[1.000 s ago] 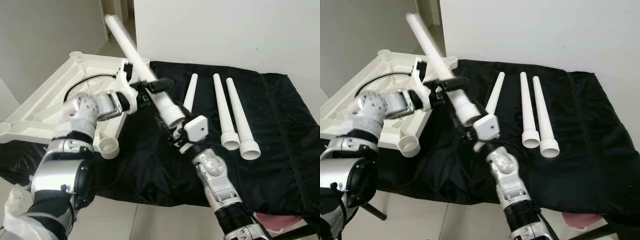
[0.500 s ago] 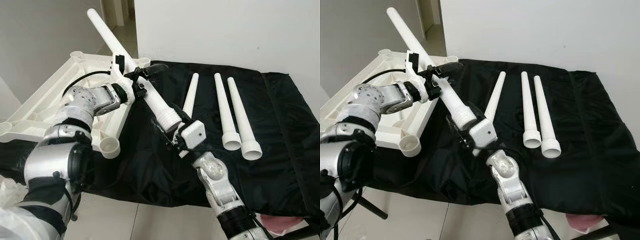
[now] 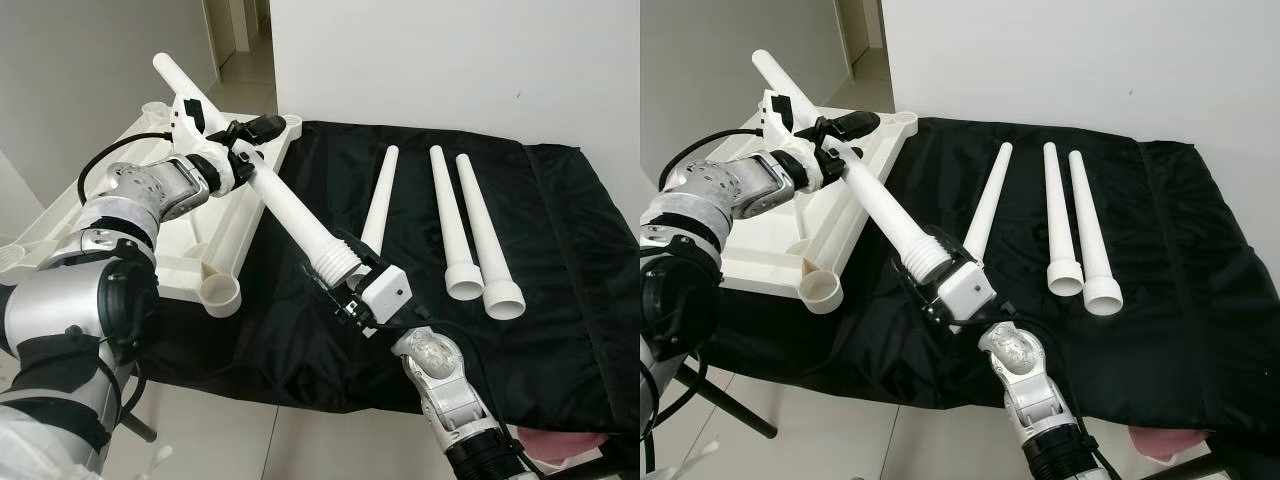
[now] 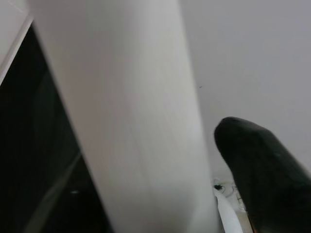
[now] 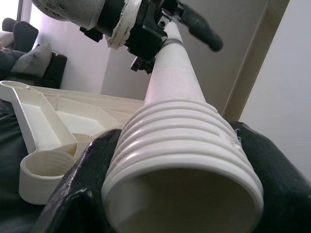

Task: Building children table

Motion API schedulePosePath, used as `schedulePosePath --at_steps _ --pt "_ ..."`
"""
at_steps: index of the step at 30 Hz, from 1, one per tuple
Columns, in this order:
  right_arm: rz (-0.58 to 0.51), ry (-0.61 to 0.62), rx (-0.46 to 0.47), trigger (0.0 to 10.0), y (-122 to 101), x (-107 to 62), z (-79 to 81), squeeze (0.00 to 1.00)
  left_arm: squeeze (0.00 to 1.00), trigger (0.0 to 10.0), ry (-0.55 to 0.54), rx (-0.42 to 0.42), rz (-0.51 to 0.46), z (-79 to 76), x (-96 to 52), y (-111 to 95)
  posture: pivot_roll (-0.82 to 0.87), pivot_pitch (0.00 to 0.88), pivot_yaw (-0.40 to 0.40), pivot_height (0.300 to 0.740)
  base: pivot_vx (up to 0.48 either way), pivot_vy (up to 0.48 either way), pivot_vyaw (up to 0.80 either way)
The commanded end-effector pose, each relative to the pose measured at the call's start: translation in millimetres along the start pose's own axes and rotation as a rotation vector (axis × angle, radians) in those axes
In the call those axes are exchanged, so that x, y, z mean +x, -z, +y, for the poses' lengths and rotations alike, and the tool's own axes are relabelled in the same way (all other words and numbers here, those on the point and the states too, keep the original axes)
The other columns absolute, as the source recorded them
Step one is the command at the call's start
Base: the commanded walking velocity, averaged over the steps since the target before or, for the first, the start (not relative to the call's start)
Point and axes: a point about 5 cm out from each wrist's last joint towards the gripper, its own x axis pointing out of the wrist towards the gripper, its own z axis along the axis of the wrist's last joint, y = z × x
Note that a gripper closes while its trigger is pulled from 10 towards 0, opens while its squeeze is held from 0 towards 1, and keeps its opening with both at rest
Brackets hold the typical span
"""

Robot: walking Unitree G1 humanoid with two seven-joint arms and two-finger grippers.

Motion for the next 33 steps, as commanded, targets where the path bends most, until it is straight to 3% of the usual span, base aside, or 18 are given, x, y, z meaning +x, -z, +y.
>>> schedulePosePath --at_steps 1,11,12,13,15,16,18,19,20,21,27,29,30,33 --pt "-0.012 -0.018 -0.007 10.0 -1.2 2.0 3.5 0.0 0.0 0.0 0.022 0.016 -0.014 -8.1 3.1 -4.6 -0.09 0.0 0.087 0.74 0.0 0.0 0.0" --pt "-0.017 0.034 0.027 10.0 -0.8 3.8 0.2 0.0 0.0 0.0 0.036 0.028 -0.024 -13.8 4.2 -10.1 -0.07 0.0 0.095 0.74 0.0 0.0 0.0" --pt "-0.018 0.053 0.051 10.0 -0.5 3.3 -1.9 1.0 0.0 0.0 0.037 0.028 -0.027 -14.7 4.2 -11.5 -0.07 0.0 0.094 0.74 0.0 0.0 0.0" --pt "-0.016 0.068 0.064 10.0 -0.4 3.0 -3.7 1.0 0.0 6.6 0.04 0.043 -0.028 -16.2 4.2 -13.1 -0.07 0.0 0.094 0.74 0.0 0.0 0.0" --pt "-0.015 0.077 0.071 10.0 -0.3 2.8 -4.9 1.0 0.0 6.6 0.041 0.054 -0.028 -17.1 4.3 -14.1 -0.07 0.0 0.094 0.74 0.0 0.0 0.0" --pt "-0.013 0.086 0.069 10.0 -0.1 2.2 -5.6 1.0 0.0 10.0 0.039 0.054 -0.035 -17.8 4.2 -15.6 -0.07 0.0 0.095 0.74 0.0 0.0 0.0" --pt "-0.007 0.095 0.065 10.0 0.8 0.7 -6.9 1.0 0.0 10.0 0.031 0.053 -0.052 -18.6 3.9 -18.8 -0.07 0.0 0.094 0.74 0.0 0.0 0.0" --pt "-0.004 0.099 0.064 10.0 1.3 -0.5 -7.7 0.78 0.0 10.0 0.025 0.05 -0.065 -18.8 3.4 -21.1 -0.07 0.0 0.094 0.74 0.0 0.0 0.0" --pt "-0.004 0.099 0.064 10.0 1.3 -0.5 -7.7 0.78 0.0 10.0 0.025 0.05 -0.065 -18.8 3.4 -21.1 -0.07 0.0 0.094 0.74 0.0 0.0 0.0" --pt "0.0 0.105 0.064 10.0 1.8 -1.7 -8.1 0.0 0.0 10.0 0.019 0.058 -0.077 -18.8 2.9 -23.1 -0.07 0.0 0.091 0.74 0.0 0.0 0.0" --pt "0.018 0.123 0.098 10.0 2.4 -3.3 -10.1 0.0 0.0 10.0 0.021 0.118 -0.114 -24.2 2.1 -32.5 -0.07 0.001 0.09 0.74 0.0 0.0 0.0" --pt "0.041 0.128 0.155 10.0 2.9 -3.1 -11.1 0.0 0.0 10.0 0.016 0.239 -0.15 -31.1 1.8 -42.2 -0.07 0.001 0.088 0.74 0.0 0.0 0.0" --pt "0.041 0.128 0.155 10.0 2.9 -3.1 -11.1 0.0 0.0 10.0 0.016 0.239 -0.15 -31.1 1.8 -42.2 -0.07 0.001 0.088 0.74 0.0 0.0 0.0" --pt "0.057 0.13 0.199 10.0 2.5 -3.0 -13.9 0.0 0.0 10.0 -0.016 0.371 -0.187 -34.3 1.7 -48.4 -0.07 0.004 0.086 0.74 0.0 0.0 0.0"
